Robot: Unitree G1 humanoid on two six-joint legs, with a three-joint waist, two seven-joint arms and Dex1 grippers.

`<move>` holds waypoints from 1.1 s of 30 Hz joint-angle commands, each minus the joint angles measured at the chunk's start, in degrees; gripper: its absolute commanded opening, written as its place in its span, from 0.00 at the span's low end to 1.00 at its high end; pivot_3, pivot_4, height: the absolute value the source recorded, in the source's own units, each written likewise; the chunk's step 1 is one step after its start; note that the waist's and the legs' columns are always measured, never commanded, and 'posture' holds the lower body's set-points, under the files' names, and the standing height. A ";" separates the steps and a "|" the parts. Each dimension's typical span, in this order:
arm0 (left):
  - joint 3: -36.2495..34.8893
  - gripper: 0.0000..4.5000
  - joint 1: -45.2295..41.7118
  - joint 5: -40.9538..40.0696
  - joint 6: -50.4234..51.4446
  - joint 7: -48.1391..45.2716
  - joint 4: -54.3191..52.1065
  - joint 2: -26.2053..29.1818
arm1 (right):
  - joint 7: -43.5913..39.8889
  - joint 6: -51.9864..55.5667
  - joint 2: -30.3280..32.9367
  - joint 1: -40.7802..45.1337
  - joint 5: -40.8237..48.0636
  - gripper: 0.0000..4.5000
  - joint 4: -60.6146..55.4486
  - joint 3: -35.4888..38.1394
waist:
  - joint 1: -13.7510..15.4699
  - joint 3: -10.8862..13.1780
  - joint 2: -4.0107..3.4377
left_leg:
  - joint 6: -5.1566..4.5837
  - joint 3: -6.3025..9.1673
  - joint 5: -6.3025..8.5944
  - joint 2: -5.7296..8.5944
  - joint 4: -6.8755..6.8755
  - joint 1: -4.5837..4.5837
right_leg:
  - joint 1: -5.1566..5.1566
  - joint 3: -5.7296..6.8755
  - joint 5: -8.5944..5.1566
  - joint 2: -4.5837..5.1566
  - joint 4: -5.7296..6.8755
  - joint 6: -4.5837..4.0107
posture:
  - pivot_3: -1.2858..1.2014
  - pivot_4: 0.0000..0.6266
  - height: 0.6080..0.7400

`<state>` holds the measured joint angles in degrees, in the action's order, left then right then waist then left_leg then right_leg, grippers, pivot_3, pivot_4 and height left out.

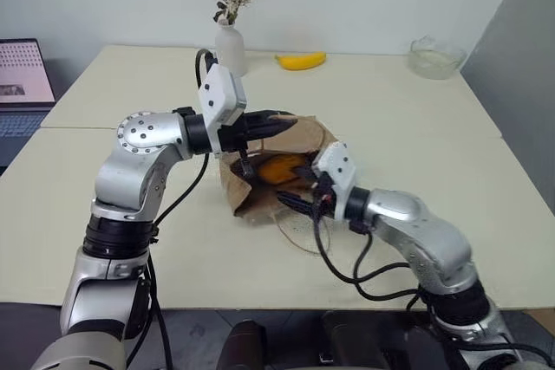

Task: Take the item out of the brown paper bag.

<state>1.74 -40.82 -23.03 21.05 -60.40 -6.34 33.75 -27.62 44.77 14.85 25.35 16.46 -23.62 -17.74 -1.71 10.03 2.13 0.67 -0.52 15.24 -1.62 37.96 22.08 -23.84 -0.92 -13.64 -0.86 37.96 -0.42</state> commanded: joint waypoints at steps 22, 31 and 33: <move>-3.49 0.00 -2.19 -6.12 6.89 6.29 -3.19 -1.04 | -4.32 -17.72 3.43 16.68 -29.97 0.99 20.24 -17.03 | 0.04 0.00 -0.01 | 0.00 0.04 -0.01 0.00 0.10 0.49 | -0.41 0.03 0.02 -0.02 0.06 -0.01 | 0.52 0.24 1.00; -3.22 0.00 -1.55 -5.79 6.47 6.15 -3.54 -0.91 | -8.32 -24.88 2.93 24.05 -38.06 0.99 36.45 -21.37 | 0.00 0.00 -0.01 | 0.00 0.04 -0.01 0.02 0.10 0.51 | -0.42 0.04 0.02 0.02 0.05 -0.02 | 0.52 0.24 1.00; -3.13 0.00 -1.30 -5.54 6.15 6.09 -3.49 -0.88 | -7.99 -26.59 2.53 24.79 -39.64 0.99 39.60 -21.86 | -0.01 0.00 -0.01 | 0.00 0.03 -0.01 0.02 0.10 0.50 | -0.41 0.03 0.02 0.02 0.06 -0.02 | 0.52 0.24 1.00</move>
<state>-0.40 -41.83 -28.19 28.22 -54.44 -7.91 32.47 -35.38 20.00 17.61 49.03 -21.58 14.74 -39.44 -1.72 10.03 2.12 0.67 -0.49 15.23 -1.60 38.06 22.57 -24.25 -0.89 -13.62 -0.85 38.03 -0.44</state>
